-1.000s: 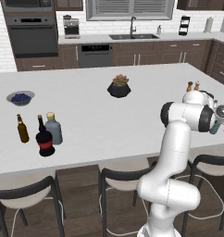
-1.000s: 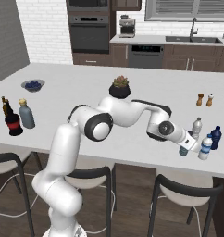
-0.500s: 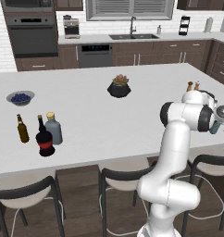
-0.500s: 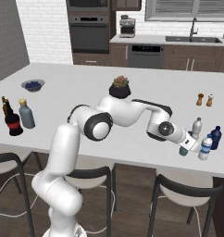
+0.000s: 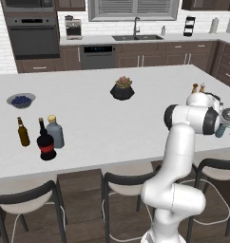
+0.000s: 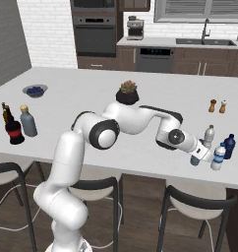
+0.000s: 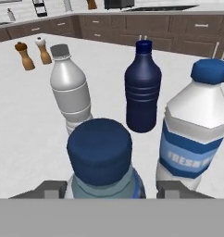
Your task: Move the plastic bottles in the middle to the plastics group, and the glass bottles in the middle to the glass group.
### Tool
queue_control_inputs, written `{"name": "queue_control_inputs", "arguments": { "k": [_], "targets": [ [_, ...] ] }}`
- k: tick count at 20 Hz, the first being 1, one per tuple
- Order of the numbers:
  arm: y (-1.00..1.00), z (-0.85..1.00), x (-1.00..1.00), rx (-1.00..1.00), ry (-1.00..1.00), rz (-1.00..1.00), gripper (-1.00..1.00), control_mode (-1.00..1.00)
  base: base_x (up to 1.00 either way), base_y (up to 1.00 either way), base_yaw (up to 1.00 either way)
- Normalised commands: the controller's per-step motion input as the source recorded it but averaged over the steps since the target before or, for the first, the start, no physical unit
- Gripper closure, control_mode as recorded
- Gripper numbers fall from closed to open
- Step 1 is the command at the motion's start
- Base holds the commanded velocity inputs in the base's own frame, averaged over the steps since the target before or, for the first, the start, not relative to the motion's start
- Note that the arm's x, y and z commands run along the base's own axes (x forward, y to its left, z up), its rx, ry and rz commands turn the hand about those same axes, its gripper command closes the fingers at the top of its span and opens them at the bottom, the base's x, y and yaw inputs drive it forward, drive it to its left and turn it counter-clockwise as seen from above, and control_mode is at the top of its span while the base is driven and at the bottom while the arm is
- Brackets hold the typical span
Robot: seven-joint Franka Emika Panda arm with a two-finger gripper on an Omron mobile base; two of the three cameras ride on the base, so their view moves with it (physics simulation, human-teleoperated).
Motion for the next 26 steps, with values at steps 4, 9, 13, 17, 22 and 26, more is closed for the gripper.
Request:
{"name": "queue_control_inputs", "arguments": {
  "k": [4, 9, 13, 17, 22, 26],
  "targets": [
    [0.00, 0.00, 0.00, 0.00, 0.00, 0.00, -1.00, -1.00, 0.00, 0.00, 0.00],
    [0.01, 0.00, -0.17, 0.00, 0.00, 0.00, -1.00, -1.00, 0.00, 0.00, 0.00],
    [0.20, 0.02, -0.33, 0.00, 0.00, 0.00, -1.00, -1.00, 0.00, 0.00, 0.00],
    [0.41, 0.20, -0.14, 0.00, 0.00, 0.00, -1.00, -1.00, 0.00, 0.00, 0.00],
    [0.44, 0.31, -0.12, 0.00, 0.00, 0.00, -1.00, -1.00, 0.00, 0.00, 0.00],
    [0.27, 0.54, -0.28, 0.00, 0.01, 0.00, -1.00, -1.00, 0.00, 0.00, 0.00]
  ]
}}
